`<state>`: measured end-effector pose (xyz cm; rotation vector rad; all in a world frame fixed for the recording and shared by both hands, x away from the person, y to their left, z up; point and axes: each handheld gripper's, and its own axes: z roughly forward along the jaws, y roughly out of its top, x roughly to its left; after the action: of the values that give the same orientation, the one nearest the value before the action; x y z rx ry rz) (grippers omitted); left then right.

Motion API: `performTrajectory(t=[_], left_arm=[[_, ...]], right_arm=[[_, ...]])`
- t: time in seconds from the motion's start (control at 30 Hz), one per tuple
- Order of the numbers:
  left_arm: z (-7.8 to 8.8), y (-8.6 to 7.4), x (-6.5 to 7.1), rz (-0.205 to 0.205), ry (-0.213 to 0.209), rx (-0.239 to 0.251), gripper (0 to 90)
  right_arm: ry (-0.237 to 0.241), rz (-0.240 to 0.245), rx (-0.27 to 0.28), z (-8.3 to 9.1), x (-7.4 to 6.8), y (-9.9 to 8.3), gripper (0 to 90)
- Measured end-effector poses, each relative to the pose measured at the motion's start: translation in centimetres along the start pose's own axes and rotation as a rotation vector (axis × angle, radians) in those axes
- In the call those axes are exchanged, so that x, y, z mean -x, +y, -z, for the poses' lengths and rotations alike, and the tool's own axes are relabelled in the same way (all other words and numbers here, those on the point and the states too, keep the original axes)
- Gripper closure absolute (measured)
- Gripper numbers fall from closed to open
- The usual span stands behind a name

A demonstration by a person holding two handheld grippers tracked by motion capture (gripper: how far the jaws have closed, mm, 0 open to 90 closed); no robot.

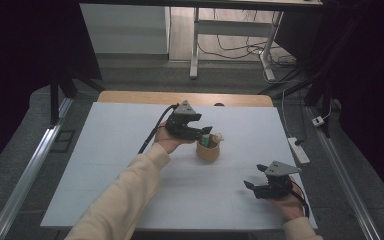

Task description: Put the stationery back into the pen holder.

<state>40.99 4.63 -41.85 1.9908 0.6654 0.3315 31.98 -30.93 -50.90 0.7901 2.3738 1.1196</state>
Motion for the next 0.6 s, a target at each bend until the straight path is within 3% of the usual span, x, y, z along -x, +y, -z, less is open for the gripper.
performTrajectory(t=[0.23,0.6], left_arm=[[4.0,-3.3,0.4,-0.021,0.045,-0.057,33.4],[11.9,-11.3,1.6,0.019,0.131,-0.099,31.7]], right_arm=[[-0.001,0.002,0.014,0.2,0.0,0.0,20.3],[-0.005,-0.005,0.022,0.3,0.0,0.2,20.3]])
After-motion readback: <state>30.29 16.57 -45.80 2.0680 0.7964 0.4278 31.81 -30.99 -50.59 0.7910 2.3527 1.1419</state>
